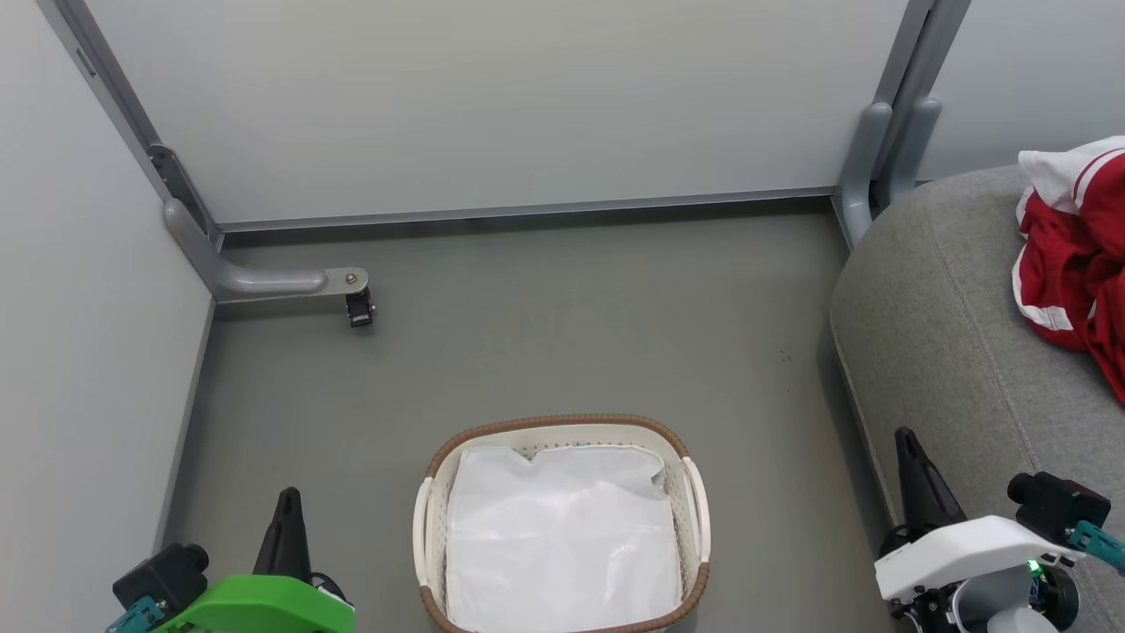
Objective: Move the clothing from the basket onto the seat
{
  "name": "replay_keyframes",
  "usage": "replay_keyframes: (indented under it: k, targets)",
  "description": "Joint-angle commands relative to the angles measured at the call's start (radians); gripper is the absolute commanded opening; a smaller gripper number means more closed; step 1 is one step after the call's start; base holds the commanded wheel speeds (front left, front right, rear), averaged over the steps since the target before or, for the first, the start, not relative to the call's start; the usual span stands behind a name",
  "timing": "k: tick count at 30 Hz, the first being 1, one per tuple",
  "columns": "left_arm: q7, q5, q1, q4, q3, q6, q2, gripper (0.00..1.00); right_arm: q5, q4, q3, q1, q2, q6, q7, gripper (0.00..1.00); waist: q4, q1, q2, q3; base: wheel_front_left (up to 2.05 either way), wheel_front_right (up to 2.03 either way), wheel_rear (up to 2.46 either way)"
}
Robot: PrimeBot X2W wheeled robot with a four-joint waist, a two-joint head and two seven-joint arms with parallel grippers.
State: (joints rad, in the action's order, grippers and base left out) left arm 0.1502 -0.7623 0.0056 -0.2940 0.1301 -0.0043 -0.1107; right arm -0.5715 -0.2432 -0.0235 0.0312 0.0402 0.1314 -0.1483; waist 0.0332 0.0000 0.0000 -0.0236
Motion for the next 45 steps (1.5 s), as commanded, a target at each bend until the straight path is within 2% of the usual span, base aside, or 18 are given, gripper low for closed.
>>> replay_keyframes:
  k: [1,26,45]
  targets:
    - [-0.008,-0.036,-0.034,0.017,-0.014,-0.008,0.001,0.0,-0.041,0.011,-0.007,0.023,0.005,0.0,0.008,0.0,0.0,0.0,0.0,0.0,0.0,0.0,0.0]
    - [-0.096,-0.314,-0.065,0.029,-0.094,-0.05,0.021,0.0,-0.382,0.008,-0.036,0.045,0.008,-0.001,0.096,0.0,-0.009,0.0,0.0,0.005,0.0,0.0,0.0]
    - [-0.15,-0.483,-0.084,0.036,-0.143,-0.075,0.033,0.0,-0.589,0.005,-0.054,0.056,0.009,-0.001,0.149,0.0,-0.015,0.0,0.0,0.009,0.0,0.0,0.0]
